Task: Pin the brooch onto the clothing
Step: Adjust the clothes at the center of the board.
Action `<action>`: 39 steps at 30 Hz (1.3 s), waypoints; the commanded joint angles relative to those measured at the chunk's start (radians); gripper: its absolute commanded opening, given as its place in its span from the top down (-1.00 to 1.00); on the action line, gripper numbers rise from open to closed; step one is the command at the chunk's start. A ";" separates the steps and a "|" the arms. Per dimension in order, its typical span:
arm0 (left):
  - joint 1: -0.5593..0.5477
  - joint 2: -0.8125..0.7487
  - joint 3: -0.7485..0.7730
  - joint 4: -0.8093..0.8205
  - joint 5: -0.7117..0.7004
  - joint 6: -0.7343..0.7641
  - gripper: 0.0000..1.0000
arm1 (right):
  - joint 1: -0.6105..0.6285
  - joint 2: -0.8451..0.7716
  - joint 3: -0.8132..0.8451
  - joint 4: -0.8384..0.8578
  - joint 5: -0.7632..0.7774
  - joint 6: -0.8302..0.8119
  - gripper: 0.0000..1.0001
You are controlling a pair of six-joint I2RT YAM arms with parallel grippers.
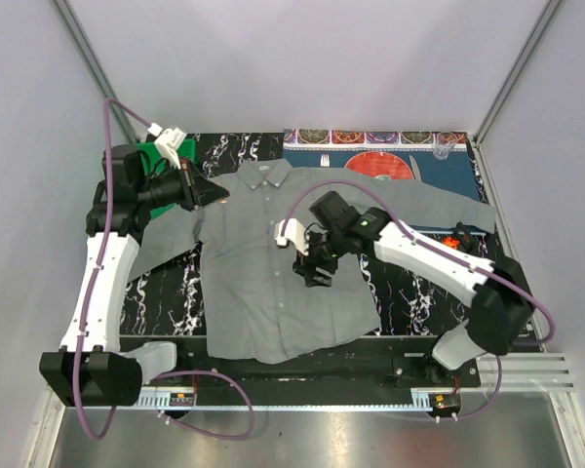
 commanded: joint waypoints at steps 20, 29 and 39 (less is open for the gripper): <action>0.194 0.071 -0.115 0.057 0.038 0.015 1.00 | 0.037 0.387 0.302 -0.082 0.053 0.104 -0.23; 0.214 0.160 -0.135 0.165 0.009 -0.025 1.00 | -0.012 0.628 0.593 -0.159 0.091 0.180 -0.22; 0.255 0.252 -0.218 0.164 -0.028 -0.031 1.00 | -0.012 0.728 0.559 -0.211 0.111 0.120 -0.22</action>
